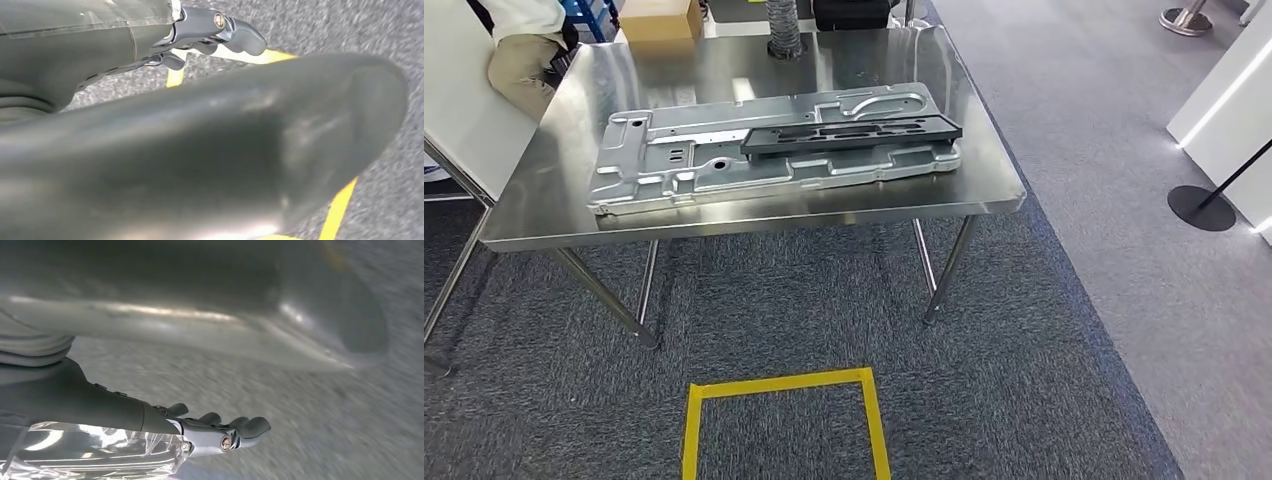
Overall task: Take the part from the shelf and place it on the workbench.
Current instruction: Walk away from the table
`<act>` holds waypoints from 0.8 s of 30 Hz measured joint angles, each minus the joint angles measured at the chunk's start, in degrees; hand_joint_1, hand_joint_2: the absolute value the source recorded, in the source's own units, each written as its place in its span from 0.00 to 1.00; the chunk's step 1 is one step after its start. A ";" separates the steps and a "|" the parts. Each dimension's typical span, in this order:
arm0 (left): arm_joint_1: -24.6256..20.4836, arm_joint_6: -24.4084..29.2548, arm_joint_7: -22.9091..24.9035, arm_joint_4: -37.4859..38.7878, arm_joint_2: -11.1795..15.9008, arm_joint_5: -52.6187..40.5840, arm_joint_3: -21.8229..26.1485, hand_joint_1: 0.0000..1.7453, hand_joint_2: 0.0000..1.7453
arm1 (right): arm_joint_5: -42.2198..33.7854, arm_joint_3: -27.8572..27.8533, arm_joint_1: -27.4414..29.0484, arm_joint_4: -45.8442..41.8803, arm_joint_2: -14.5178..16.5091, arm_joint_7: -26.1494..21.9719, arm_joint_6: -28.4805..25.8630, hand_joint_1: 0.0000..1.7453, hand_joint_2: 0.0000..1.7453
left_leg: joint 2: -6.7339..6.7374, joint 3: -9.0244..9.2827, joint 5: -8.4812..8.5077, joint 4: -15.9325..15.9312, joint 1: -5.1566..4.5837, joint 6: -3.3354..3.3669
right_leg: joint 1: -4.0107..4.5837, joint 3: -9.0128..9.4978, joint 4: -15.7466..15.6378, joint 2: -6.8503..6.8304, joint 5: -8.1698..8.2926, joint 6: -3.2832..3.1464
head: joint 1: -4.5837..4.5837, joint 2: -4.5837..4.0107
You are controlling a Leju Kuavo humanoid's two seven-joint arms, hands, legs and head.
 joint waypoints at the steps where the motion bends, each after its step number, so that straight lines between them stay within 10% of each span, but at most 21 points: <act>1: 0.00 -0.13 -0.05 0.00 0.00 -0.23 -0.01 0.00 0.00 | 0.15 0.00 -0.08 0.56 -0.02 0.45 0.64 0.00 0.00 | 0.03 -1.08 0.68 0.23 0.02 -0.11 | -0.13 -0.05 2.74 0.00 -0.47 0.25 | -0.01 0.00; 3: -0.05 -0.25 -0.07 0.00 0.00 -0.54 -0.02 0.00 0.00 | 0.32 0.00 -0.25 1.34 -0.06 0.99 1.90 0.00 0.00 | 0.10 -3.31 1.83 1.03 0.14 -0.49 | -0.48 2.48 2.75 -0.01 2.26 0.61 | -0.01 0.01; 5: -0.14 -0.32 -0.07 -0.01 0.01 -0.70 -0.02 0.00 0.00 | 0.54 0.01 -0.56 1.80 -0.12 1.42 3.06 0.00 0.00 | 0.10 -5.36 2.64 2.28 0.21 -1.04 | -0.78 8.57 -4.56 0.00 4.20 0.80 | 0.02 0.01; 8: -0.26 -0.34 -0.05 -0.04 0.02 -0.99 -0.02 0.00 0.00 | 0.90 0.04 -1.15 2.38 -0.23 2.43 4.81 0.00 0.00 | 0.08 -7.01 3.78 3.67 0.08 -2.13 | -0.51 14.46 -13.68 0.18 2.10 -0.14 | 0.05 0.01; 11: -0.10 -0.35 0.15 -0.03 0.03 -1.25 -0.02 0.00 0.00 | 1.25 0.07 -1.35 3.01 -0.27 4.04 6.49 0.00 0.00 | 0.00 -7.73 3.52 4.26 0.42 -3.20 | -0.36 13.26 -13.99 -0.09 3.22 -1.76 | 0.06 0.01; 16: 0.03 -0.84 0.53 -0.02 -0.03 -1.71 -0.02 0.00 0.00 | 0.51 0.08 -1.48 3.54 -0.28 6.29 8.95 0.00 0.00 | -0.12 -11.11 -8.04 19.05 0.67 -3.96 | 0.07 8.83 -13.84 -0.38 6.81 -2.90 | -0.28 0.00; 18: -0.02 -1.04 0.57 -0.02 -0.02 -1.83 -0.02 0.00 0.00 | -0.13 0.03 -1.48 3.72 -0.27 6.93 9.92 0.00 0.00 | -0.14 -8.78 -6.12 19.82 0.63 -3.71 | 0.28 6.89 -13.50 -0.36 8.08 -2.78 | -0.30 0.01; 20: -0.20 -1.16 0.65 -0.03 0.02 -2.05 -0.02 0.00 0.00 | -0.51 -0.03 -1.54 3.83 -0.25 7.67 10.67 0.00 0.00 | -0.19 -2.52 -3.71 12.88 0.50 -3.02 | 0.42 5.32 -13.01 -0.34 9.09 -2.53 | -0.31 0.01; 22: -0.58 -1.27 1.03 -0.05 0.09 -2.28 -0.02 0.00 0.00 | -0.90 -0.09 -1.67 3.91 -0.18 8.48 11.91 0.00 0.00 | -0.24 3.52 -4.57 4.23 0.22 -2.32 | 0.59 4.37 -12.57 -0.36 9.93 -2.05 | -0.25 0.01; 24: -0.78 -1.49 1.94 -0.07 0.13 -2.44 -0.02 0.00 0.00 | -1.46 -0.22 -1.78 3.99 -0.14 9.42 13.78 0.00 0.00 | -0.23 5.23 -5.61 0.57 -0.08 -1.79 | 0.59 4.02 -12.56 -0.44 10.83 -1.31 | -0.21 -0.01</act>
